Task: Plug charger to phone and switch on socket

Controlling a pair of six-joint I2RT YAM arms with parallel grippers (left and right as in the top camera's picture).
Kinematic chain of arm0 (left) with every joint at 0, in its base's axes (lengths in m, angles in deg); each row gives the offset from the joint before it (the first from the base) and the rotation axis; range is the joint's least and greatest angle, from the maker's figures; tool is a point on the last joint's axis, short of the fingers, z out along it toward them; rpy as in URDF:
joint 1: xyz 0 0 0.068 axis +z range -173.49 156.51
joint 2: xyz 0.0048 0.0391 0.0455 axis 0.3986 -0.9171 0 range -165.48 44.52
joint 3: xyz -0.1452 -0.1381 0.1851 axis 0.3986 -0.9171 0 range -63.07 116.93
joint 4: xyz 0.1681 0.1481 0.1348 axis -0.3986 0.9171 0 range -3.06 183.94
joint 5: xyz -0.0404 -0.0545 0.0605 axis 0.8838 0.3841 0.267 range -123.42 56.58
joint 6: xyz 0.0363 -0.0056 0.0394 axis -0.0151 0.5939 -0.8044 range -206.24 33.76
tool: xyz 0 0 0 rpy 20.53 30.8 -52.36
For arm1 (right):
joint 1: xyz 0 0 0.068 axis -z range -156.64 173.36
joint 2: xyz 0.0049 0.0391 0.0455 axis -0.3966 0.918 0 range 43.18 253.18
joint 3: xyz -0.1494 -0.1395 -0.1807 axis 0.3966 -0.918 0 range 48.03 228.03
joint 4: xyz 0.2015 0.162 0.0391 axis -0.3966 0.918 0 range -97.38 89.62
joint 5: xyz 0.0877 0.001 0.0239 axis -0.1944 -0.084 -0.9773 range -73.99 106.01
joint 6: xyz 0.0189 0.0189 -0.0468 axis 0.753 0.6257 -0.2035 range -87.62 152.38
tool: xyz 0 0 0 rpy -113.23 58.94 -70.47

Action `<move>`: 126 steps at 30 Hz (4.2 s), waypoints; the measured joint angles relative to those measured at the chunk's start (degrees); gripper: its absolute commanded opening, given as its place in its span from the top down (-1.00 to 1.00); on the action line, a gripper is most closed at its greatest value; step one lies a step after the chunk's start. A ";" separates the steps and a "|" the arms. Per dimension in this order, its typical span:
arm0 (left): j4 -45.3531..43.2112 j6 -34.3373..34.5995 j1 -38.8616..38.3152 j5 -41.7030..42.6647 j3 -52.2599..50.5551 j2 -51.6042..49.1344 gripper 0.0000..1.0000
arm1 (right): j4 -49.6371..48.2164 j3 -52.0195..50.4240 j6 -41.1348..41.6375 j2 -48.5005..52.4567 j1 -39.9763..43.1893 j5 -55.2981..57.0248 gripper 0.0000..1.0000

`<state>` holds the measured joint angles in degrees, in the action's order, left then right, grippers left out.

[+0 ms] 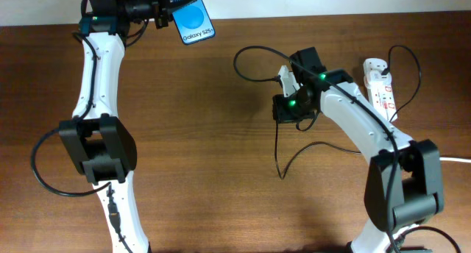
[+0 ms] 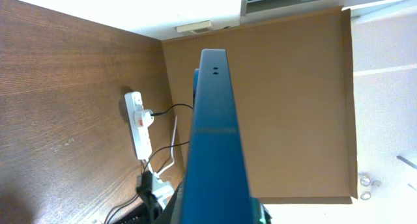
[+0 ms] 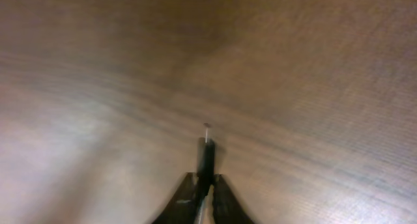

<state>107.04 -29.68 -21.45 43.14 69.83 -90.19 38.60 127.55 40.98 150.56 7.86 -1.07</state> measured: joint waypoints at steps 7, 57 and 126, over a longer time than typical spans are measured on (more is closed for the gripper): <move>0.00 0.00 0.00 0.15 0.00 0.00 1.00 | 1.99 3.23 -1.73 0.66 0.09 5.38 -0.16; 0.24 0.00 0.00 0.44 0.00 0.00 1.00 | -7.32 11.43 31.98 19.41 -5.97 -6.49 0.62; 16.57 -13.51 8.26 -11.58 0.00 0.00 1.00 | 0.35 8.24 18.93 16.76 -3.93 -19.06 0.38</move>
<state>123.61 -43.19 -13.19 31.55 69.83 -90.19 38.95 135.79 59.91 167.32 3.92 -20.13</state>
